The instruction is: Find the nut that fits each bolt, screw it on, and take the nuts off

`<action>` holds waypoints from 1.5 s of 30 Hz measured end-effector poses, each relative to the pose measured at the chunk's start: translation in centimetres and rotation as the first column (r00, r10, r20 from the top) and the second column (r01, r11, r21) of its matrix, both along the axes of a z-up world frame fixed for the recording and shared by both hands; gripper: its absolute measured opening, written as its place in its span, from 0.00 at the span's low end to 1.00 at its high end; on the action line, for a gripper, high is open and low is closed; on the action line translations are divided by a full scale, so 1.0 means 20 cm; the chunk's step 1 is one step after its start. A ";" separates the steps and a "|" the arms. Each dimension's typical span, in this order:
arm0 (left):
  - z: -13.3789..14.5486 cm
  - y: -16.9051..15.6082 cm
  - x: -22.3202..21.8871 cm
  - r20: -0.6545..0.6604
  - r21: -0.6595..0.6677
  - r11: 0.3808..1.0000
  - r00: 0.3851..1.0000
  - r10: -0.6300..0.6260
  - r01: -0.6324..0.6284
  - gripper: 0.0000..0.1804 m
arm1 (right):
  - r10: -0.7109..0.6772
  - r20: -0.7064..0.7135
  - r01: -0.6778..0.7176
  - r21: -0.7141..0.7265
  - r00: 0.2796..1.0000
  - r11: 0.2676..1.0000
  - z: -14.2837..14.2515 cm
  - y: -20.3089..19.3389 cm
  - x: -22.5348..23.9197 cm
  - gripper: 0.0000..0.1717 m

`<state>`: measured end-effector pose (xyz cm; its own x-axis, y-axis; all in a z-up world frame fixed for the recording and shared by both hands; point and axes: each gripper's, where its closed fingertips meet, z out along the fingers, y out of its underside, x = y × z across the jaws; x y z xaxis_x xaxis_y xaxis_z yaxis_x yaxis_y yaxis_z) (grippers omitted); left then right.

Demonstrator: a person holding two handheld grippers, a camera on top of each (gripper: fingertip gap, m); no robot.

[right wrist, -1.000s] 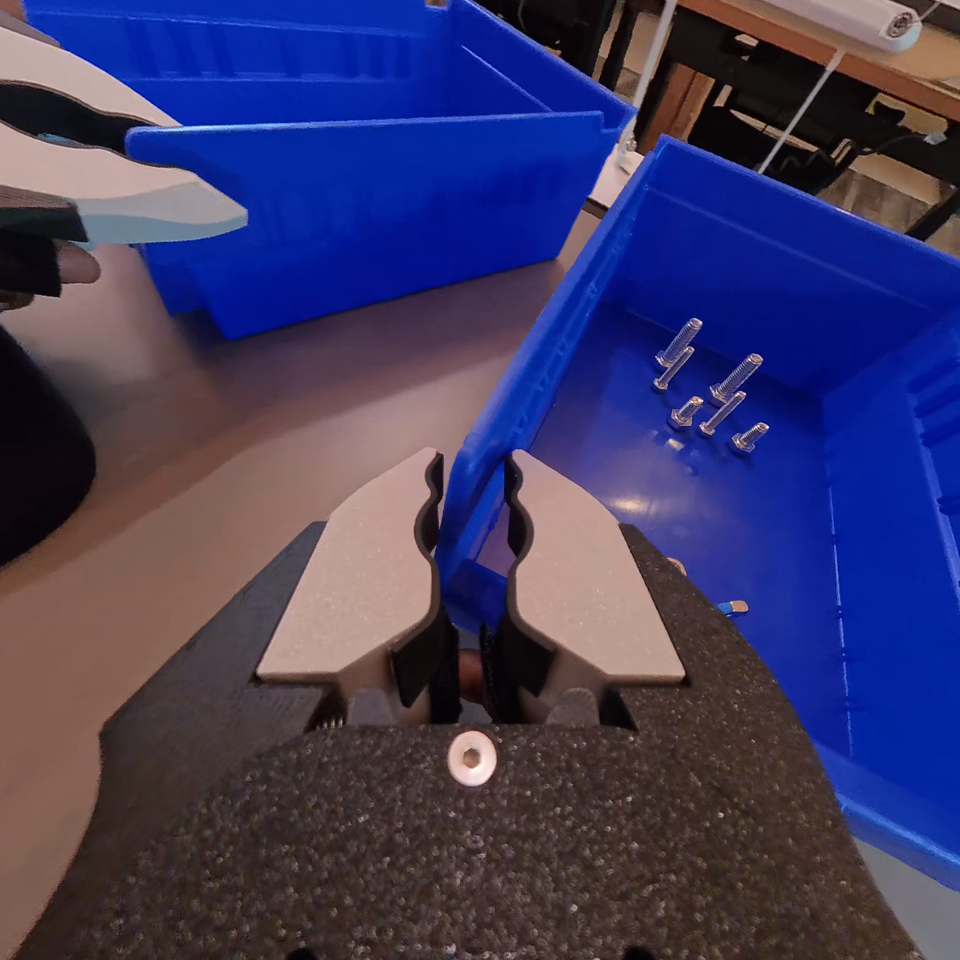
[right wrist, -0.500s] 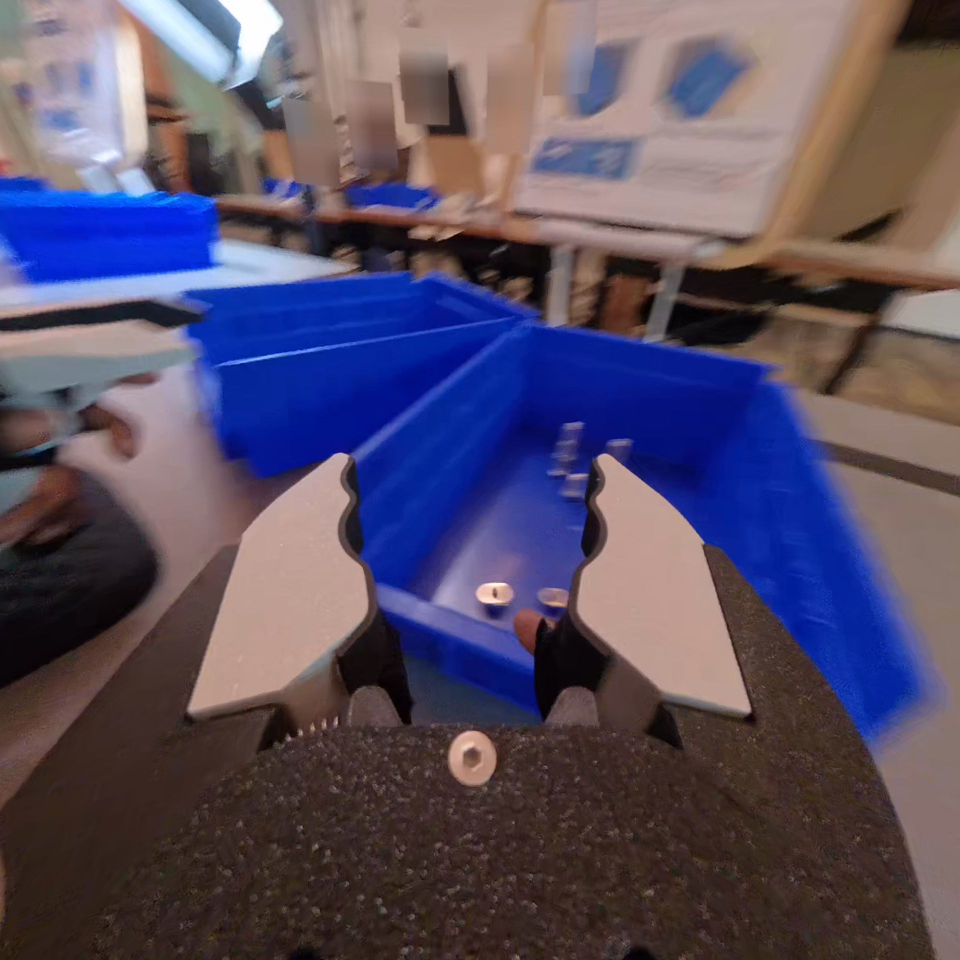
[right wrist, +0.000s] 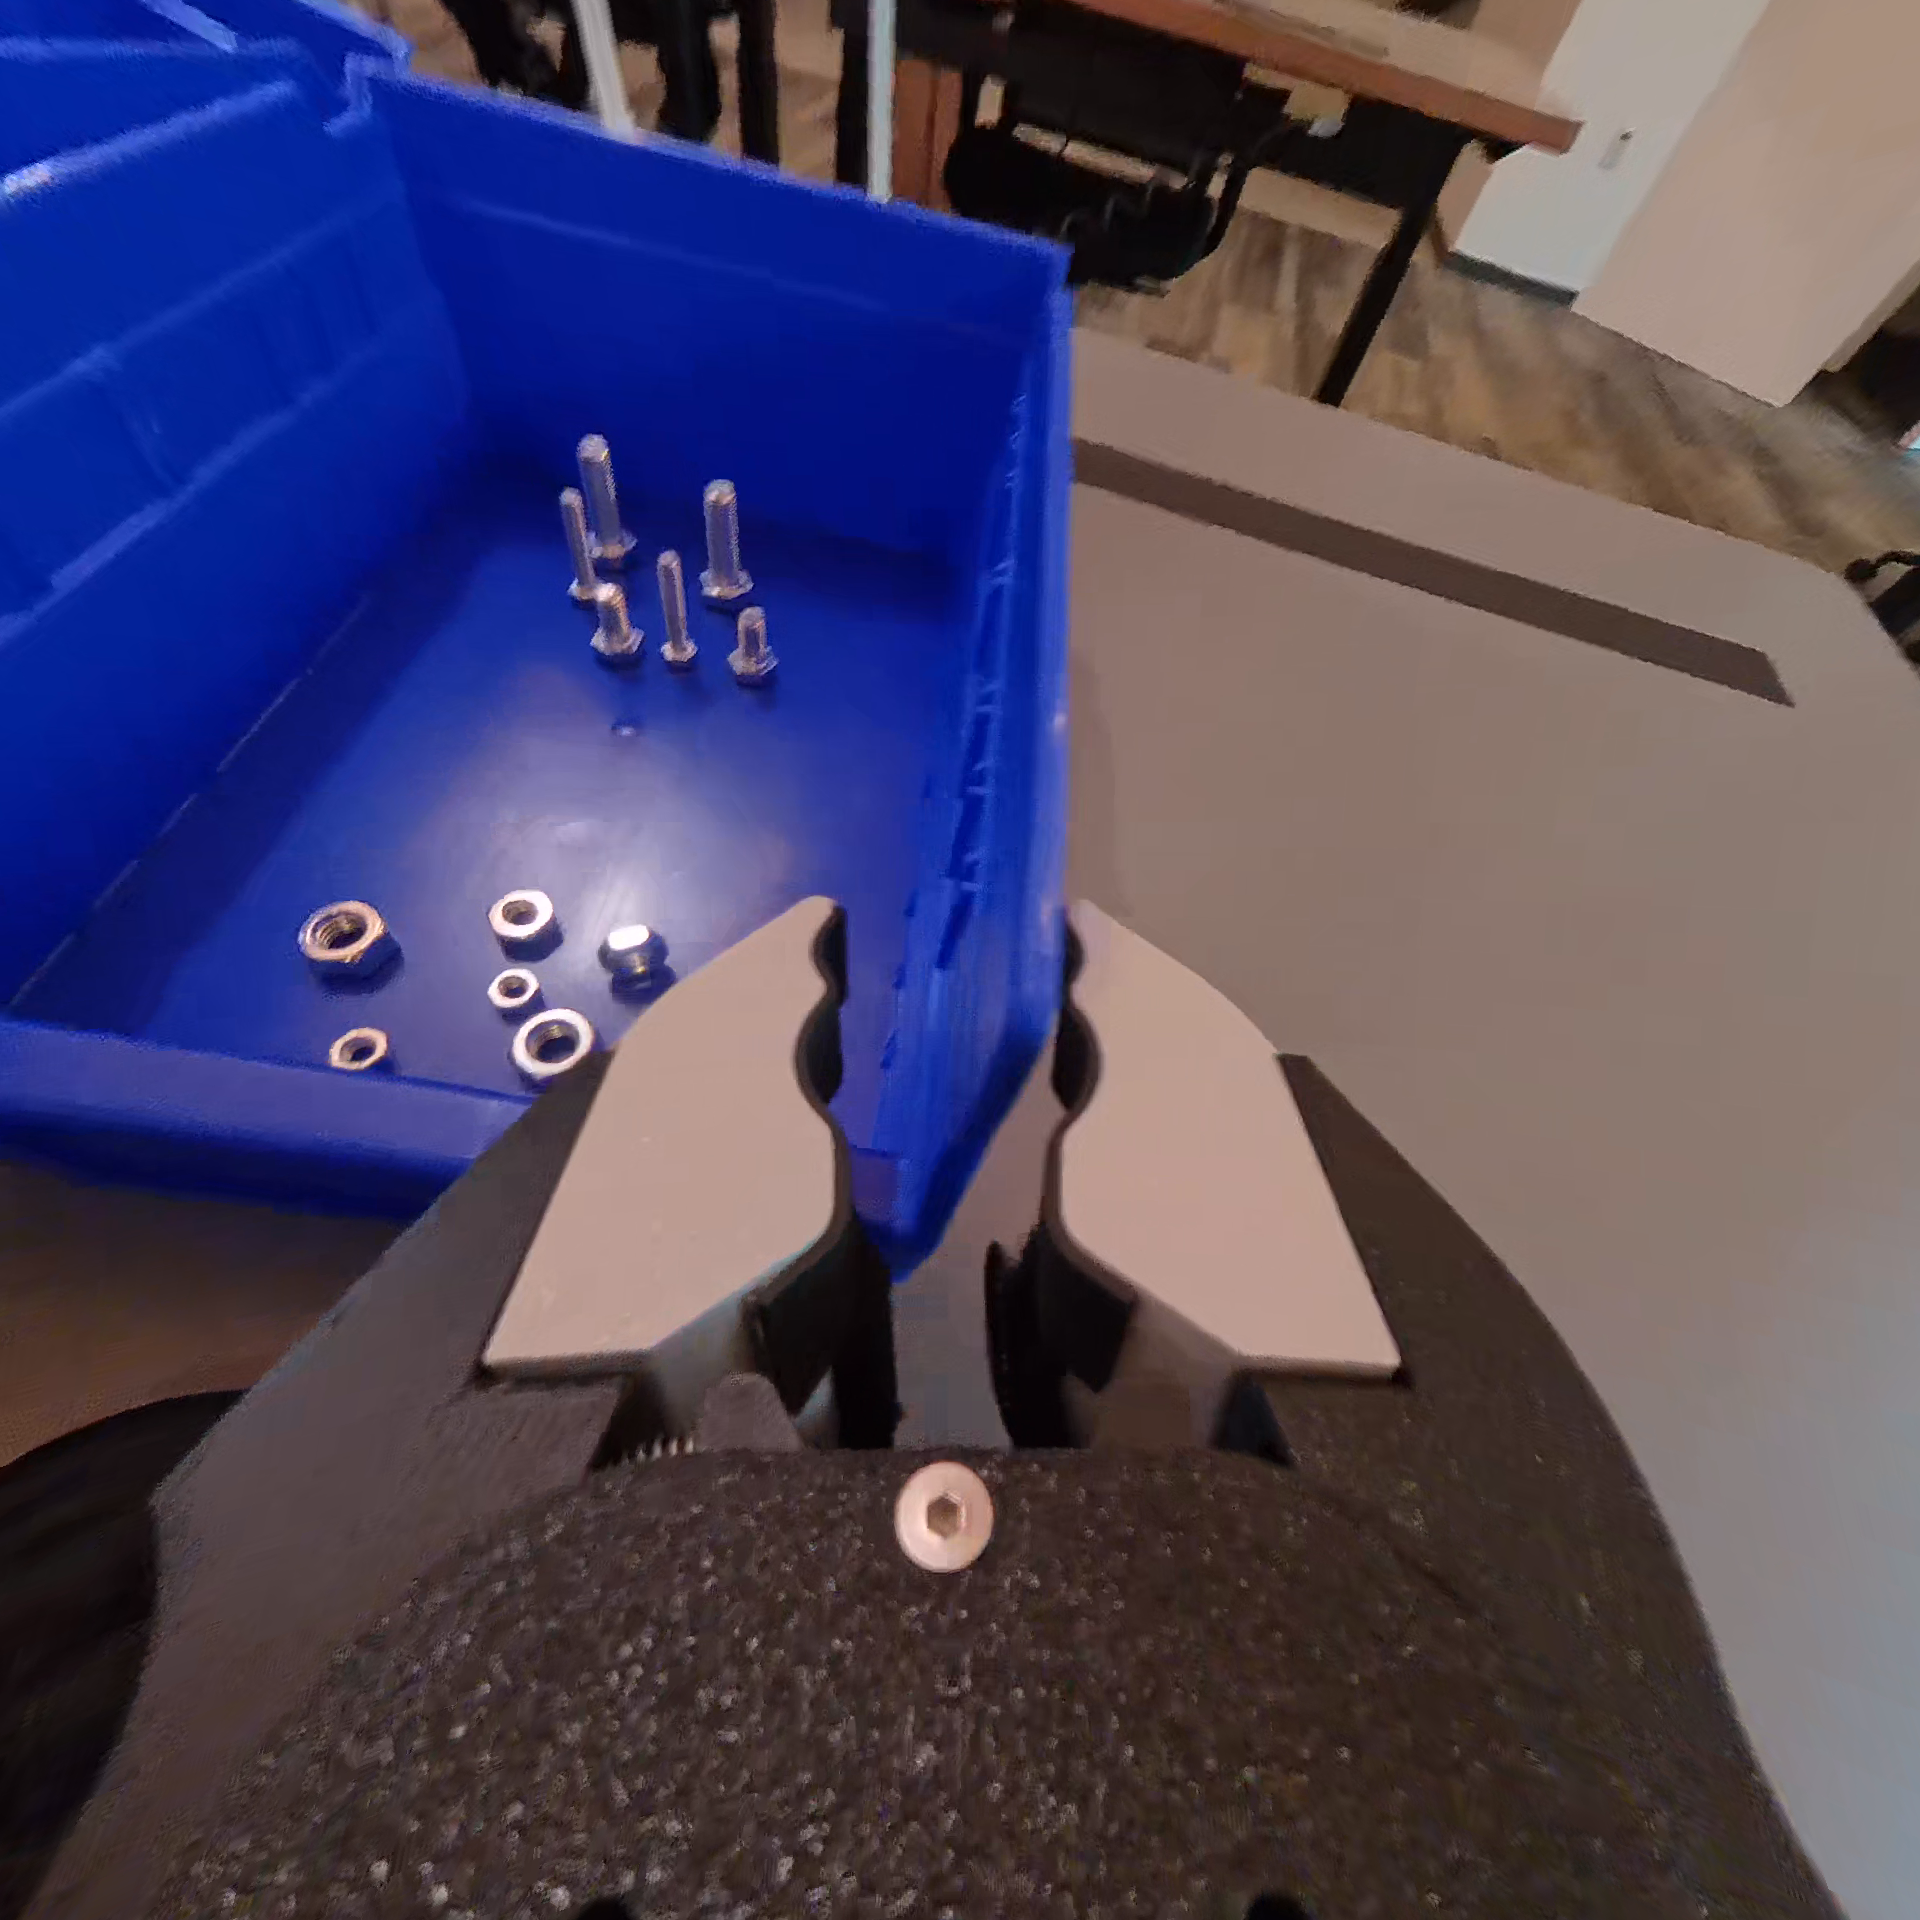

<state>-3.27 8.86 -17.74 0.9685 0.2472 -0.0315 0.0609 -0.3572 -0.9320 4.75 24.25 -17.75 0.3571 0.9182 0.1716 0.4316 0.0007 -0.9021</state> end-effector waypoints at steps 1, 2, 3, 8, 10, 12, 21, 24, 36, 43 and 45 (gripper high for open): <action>0.00 0.00 -0.01 -0.011 -0.012 1.000 1.000 0.011 -0.011 0.33 | 0.001 0.029 -0.002 0.008 1.000 1.000 -0.01 -0.01 -0.01 0.18; -0.01 -0.01 -0.04 -0.028 -0.027 0.999 0.999 0.033 -0.034 0.31 | -0.022 0.045 0.020 0.034 0.999 0.999 -0.01 0.00 -0.01 0.14; -0.01 -0.02 -0.06 -0.056 -0.049 0.997 0.997 0.059 -0.062 0.29 | -0.034 0.059 0.030 0.062 0.998 0.998 -0.01 -0.01 0.00 0.07; 0.00 -0.07 -0.20 -0.244 -0.118 0.978 0.960 0.140 -0.173 0.11 | -0.087 0.088 0.074 0.135 0.992 0.988 0.02 -0.09 0.02 0.05; 0.03 -0.07 -0.21 -0.255 -0.104 0.979 0.957 0.142 -0.173 0.09 | -0.118 0.102 0.096 0.200 0.988 0.975 0.04 -0.11 0.04 0.06; 0.05 -0.06 -0.21 -0.246 -0.095 0.983 0.960 0.131 -0.158 0.08 | -0.133 0.095 0.108 0.229 0.987 0.967 0.09 -0.13 0.06 0.06; 0.45 -0.12 -0.24 -0.279 0.008 0.989 0.949 0.147 -0.150 0.08 | -0.134 0.021 0.120 0.324 0.991 0.939 0.54 -0.20 0.03 0.05; 0.60 -0.22 -0.30 -0.301 0.025 0.983 0.936 0.181 -0.182 0.08 | -0.100 -0.013 0.098 0.329 0.995 0.939 0.68 -0.27 -0.05 0.05; 0.87 -1.01 -0.62 -0.381 0.009 0.874 0.806 0.452 -0.486 0.08 | 0.236 -0.086 -0.199 0.306 0.968 0.931 0.88 -0.90 -0.64 0.05; 0.84 -1.64 -0.74 -0.419 -0.021 0.737 0.675 0.607 -0.676 0.08 | 0.463 -0.114 -0.414 0.297 0.879 0.860 0.80 -1.46 -0.98 0.06; 0.80 -1.79 -0.76 -0.430 -0.036 0.697 0.641 0.636 -0.716 0.08 | 0.511 -0.115 -0.464 0.287 0.852 0.838 0.76 -1.61 -1.05 0.06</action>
<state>-18.46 -26.94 -1.66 0.4350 0.7774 -0.4542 0.0363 -0.5192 -0.8539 -16.15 -7.89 -2.62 -0.0800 0.9192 0.3856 0.1477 0.3935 -0.9074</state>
